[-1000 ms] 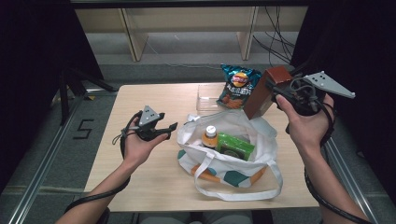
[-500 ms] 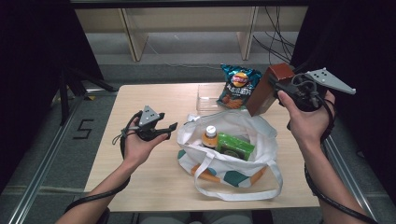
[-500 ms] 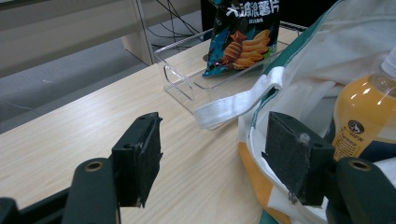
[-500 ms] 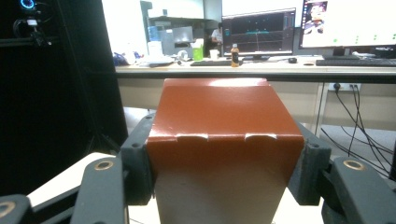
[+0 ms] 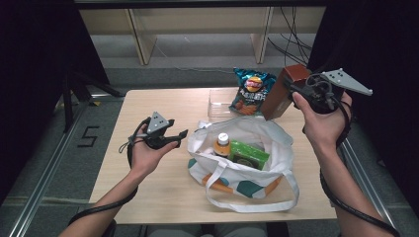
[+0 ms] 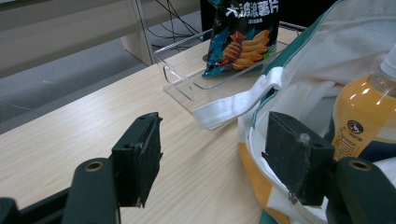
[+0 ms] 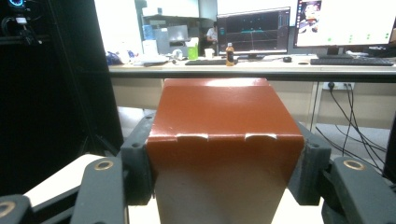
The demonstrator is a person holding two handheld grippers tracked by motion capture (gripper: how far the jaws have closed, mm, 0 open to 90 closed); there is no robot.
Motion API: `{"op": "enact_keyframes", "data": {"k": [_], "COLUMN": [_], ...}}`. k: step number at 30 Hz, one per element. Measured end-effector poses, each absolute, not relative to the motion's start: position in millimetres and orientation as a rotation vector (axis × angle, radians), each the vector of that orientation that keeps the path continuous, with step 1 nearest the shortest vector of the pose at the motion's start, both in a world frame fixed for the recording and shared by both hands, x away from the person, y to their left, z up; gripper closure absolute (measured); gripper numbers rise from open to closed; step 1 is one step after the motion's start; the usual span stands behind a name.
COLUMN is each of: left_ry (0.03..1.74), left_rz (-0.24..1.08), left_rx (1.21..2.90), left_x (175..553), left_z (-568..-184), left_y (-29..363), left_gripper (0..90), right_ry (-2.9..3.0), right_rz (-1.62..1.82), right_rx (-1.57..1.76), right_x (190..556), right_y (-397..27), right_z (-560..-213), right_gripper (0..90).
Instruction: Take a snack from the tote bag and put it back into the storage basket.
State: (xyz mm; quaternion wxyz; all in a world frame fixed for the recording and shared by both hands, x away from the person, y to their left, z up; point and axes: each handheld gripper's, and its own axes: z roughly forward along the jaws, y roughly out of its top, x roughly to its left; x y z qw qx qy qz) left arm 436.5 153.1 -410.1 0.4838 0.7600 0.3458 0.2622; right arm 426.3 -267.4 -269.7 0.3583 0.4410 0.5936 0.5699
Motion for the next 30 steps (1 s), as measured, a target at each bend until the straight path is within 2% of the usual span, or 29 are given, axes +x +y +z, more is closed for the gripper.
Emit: {"op": "enact_keyframes", "data": {"k": [30], "left_ry": [0.848], "left_rz": [0.634], "left_rx": [1.846], "left_x": [436.9], "left_z": [-410.6], "left_y": [153.7], "left_gripper": [35.3], "right_ry": [1.530], "right_rz": [1.435], "right_rx": [1.169], "right_x": [452.7], "right_y": [-260.9], "right_z": [-276.5], "right_gripper": [39.8]}}
